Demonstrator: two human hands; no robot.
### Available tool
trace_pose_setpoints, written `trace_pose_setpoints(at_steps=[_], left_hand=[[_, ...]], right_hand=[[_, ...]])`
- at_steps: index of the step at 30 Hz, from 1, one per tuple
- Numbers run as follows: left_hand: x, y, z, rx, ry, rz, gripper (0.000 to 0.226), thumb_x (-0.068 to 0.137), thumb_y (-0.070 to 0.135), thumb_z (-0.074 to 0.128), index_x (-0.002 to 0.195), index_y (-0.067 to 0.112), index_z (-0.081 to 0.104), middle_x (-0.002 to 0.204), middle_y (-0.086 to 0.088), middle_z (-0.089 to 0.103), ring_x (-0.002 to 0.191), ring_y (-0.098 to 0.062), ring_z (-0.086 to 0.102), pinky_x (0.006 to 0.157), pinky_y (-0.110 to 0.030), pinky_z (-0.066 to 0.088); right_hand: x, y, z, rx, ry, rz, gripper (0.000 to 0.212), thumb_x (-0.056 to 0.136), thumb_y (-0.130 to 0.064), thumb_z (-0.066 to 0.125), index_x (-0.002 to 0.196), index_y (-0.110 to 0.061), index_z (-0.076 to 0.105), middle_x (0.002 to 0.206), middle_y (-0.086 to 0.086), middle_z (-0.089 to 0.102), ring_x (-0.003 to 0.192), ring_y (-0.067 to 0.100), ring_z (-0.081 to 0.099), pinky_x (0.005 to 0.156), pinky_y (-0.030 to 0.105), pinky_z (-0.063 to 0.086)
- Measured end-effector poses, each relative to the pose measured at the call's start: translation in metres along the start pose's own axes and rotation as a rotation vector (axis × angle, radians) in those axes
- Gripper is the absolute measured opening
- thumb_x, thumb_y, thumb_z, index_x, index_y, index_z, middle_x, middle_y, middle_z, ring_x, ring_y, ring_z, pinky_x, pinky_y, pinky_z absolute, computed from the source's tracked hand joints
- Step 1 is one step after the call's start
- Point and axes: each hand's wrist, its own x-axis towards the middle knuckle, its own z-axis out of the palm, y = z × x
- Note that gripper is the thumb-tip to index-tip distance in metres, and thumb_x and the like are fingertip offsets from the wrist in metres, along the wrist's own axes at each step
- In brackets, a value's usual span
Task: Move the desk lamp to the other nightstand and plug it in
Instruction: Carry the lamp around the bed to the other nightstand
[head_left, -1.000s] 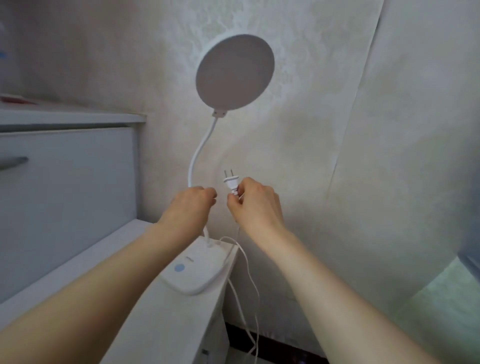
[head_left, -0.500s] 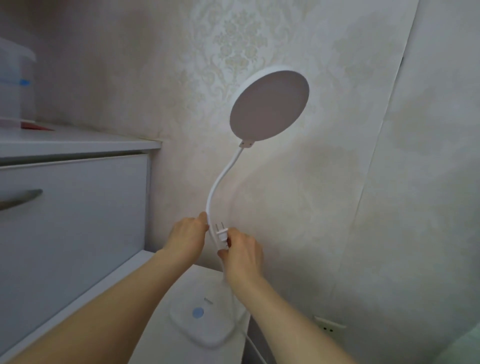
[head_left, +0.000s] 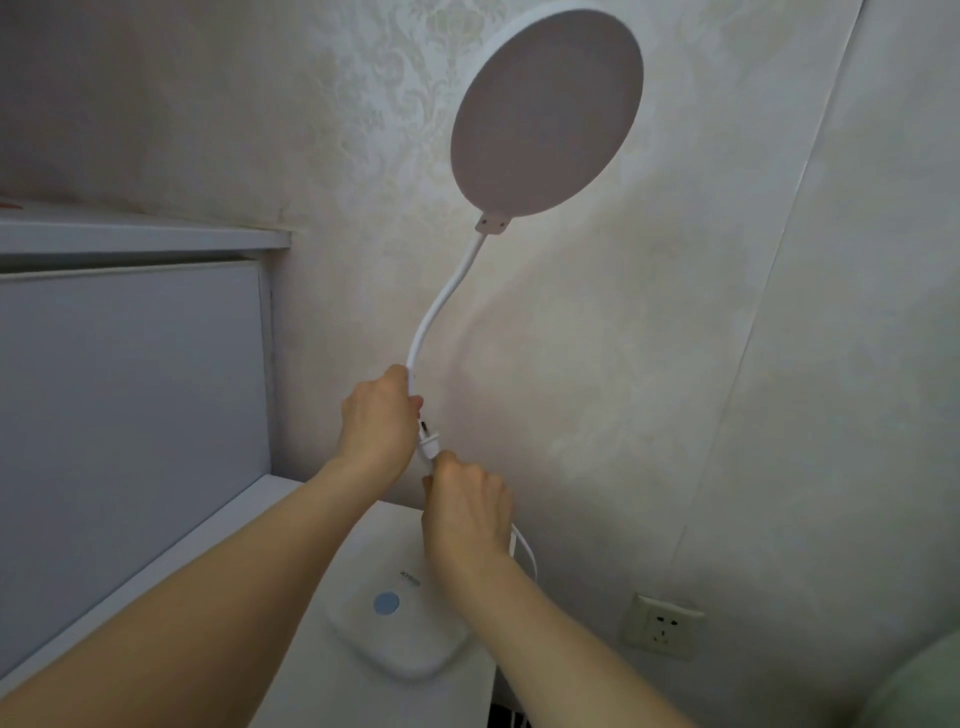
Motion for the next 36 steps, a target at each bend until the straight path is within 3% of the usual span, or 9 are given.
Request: trace_pose_setpoints(at_steps=[2,6,10,25,32,36], left_hand=[[-0.001,0.003,0.004,-0.134,-0.001,-0.078,0.016,0.094,0.012,0.047,0.106,0.014,0.057,0.088,-0.011,0.068,0.075,-0.029,0.064,0.063,-0.034,0.053],[-0.001,0.011,0.013,-0.251,0.004,-0.156,0.015,0.096,0.012,0.043,0.097,0.023,0.054,0.076,0.000,0.062,0.061,-0.010,0.056,0.044,-0.017,0.036],[-0.006,0.023,0.012,-0.300,-0.006,-0.165,0.016,0.097,0.012,0.045,0.093,0.024,0.054,0.078,-0.001,0.063,0.061,-0.014,0.062,0.039,-0.012,0.038],[0.014,0.160,-0.028,-0.348,-0.200,-0.258,0.017,0.096,0.007,0.043,0.094,0.020,0.053,0.077,-0.003,0.062,0.073,-0.030,0.070,0.040,-0.015,0.046],[0.041,0.254,-0.077,-0.346,-0.294,-0.223,0.013,0.098,0.008,0.042,0.098,0.016,0.052,0.083,-0.010,0.064,0.074,-0.032,0.068,0.058,-0.034,0.060],[0.064,0.306,-0.117,-0.345,-0.309,-0.219,0.014,0.098,0.007,0.041,0.098,0.016,0.052,0.081,-0.008,0.062,0.074,-0.034,0.069,0.057,-0.033,0.059]], right_hand=[[-0.002,0.000,0.000,0.019,-0.021,-0.007,0.010,0.095,-0.008,0.045,0.105,-0.006,0.049,0.096,0.019,0.067,0.087,0.040,0.061,0.060,0.038,0.031],[-0.005,0.005,-0.005,0.033,-0.056,-0.021,0.013,0.095,-0.006,0.044,0.108,-0.005,0.045,0.099,0.021,0.067,0.090,0.041,0.060,0.062,0.038,0.032],[-0.008,0.012,-0.019,0.035,-0.099,-0.061,0.014,0.095,-0.004,0.044,0.109,-0.003,0.045,0.100,0.021,0.066,0.090,0.040,0.061,0.061,0.038,0.033],[0.020,0.052,-0.158,0.003,-0.208,-0.002,0.016,0.095,-0.008,0.046,0.111,-0.008,0.045,0.100,0.016,0.066,0.090,0.037,0.061,0.062,0.034,0.032],[0.050,0.056,-0.260,-0.021,-0.261,0.084,0.019,0.093,-0.009,0.050,0.112,-0.010,0.044,0.094,0.013,0.067,0.084,0.034,0.061,0.061,0.033,0.033],[0.072,0.048,-0.323,-0.017,-0.289,0.109,0.020,0.093,-0.011,0.052,0.112,-0.011,0.044,0.096,0.012,0.067,0.085,0.033,0.061,0.063,0.032,0.033]])
